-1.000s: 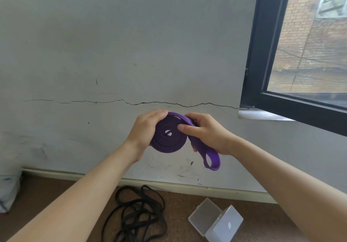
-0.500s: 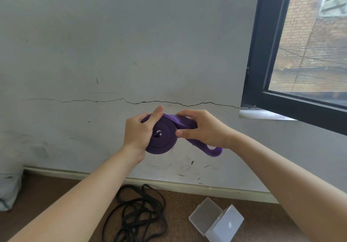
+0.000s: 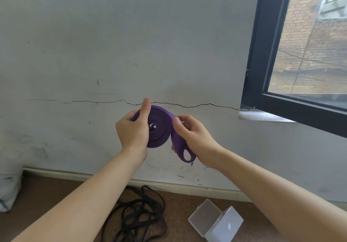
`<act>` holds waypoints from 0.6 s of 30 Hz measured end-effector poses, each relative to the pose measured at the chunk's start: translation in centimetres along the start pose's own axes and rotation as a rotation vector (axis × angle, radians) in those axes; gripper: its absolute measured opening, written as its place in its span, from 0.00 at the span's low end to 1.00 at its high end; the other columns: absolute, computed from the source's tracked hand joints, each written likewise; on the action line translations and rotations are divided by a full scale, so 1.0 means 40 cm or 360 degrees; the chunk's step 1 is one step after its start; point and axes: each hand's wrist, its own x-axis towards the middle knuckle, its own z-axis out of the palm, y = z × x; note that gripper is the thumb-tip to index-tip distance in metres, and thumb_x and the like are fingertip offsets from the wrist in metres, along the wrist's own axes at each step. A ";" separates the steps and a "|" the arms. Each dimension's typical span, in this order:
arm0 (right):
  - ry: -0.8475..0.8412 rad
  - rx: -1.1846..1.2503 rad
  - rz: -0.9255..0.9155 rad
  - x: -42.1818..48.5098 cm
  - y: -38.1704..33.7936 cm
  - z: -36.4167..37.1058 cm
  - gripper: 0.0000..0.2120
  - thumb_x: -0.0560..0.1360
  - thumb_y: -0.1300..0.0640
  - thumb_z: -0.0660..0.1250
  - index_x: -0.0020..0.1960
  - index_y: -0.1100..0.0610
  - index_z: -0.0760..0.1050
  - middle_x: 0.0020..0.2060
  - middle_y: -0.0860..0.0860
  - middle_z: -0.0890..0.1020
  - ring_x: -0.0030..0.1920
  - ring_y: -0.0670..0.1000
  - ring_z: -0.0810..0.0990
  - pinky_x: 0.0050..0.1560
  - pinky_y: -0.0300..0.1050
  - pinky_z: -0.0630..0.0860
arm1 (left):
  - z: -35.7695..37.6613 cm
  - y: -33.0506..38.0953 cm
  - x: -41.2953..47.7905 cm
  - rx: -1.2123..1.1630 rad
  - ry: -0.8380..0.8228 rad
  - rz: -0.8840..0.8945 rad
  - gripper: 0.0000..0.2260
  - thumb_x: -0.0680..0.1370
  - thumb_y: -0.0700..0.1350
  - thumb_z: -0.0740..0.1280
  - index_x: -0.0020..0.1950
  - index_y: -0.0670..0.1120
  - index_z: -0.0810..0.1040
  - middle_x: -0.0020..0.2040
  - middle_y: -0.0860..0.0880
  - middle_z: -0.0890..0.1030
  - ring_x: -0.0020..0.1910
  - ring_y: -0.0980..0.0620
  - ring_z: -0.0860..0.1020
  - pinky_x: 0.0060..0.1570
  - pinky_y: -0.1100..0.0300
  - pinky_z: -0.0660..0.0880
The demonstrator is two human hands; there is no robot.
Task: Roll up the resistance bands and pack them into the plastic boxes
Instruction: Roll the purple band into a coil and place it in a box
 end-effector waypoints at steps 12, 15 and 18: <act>0.0316 0.0152 0.0182 0.000 0.045 0.016 0.10 0.81 0.54 0.69 0.52 0.62 0.82 0.38 0.54 0.78 0.37 0.51 0.78 0.44 0.42 0.84 | -0.036 0.008 0.051 -0.0153 0.0339 -0.0020 0.22 0.74 0.63 0.73 0.35 0.45 0.78 0.28 0.56 0.77 0.29 0.57 0.76 0.31 0.63 0.75; 0.0508 0.0542 0.0350 0.014 0.030 -0.002 0.12 0.75 0.56 0.75 0.46 0.67 0.81 0.36 0.58 0.80 0.33 0.53 0.81 0.44 0.46 0.86 | -0.047 0.006 0.057 -0.0116 0.0326 0.0010 0.22 0.75 0.63 0.73 0.35 0.45 0.78 0.29 0.54 0.76 0.27 0.57 0.74 0.30 0.64 0.73; 0.0621 0.0873 0.0431 0.035 0.008 -0.011 0.12 0.75 0.57 0.75 0.50 0.66 0.79 0.35 0.58 0.82 0.33 0.53 0.82 0.44 0.49 0.86 | -0.051 -0.004 0.048 -0.0059 0.0290 0.0017 0.21 0.76 0.61 0.73 0.36 0.44 0.78 0.30 0.53 0.76 0.23 0.59 0.74 0.27 0.66 0.72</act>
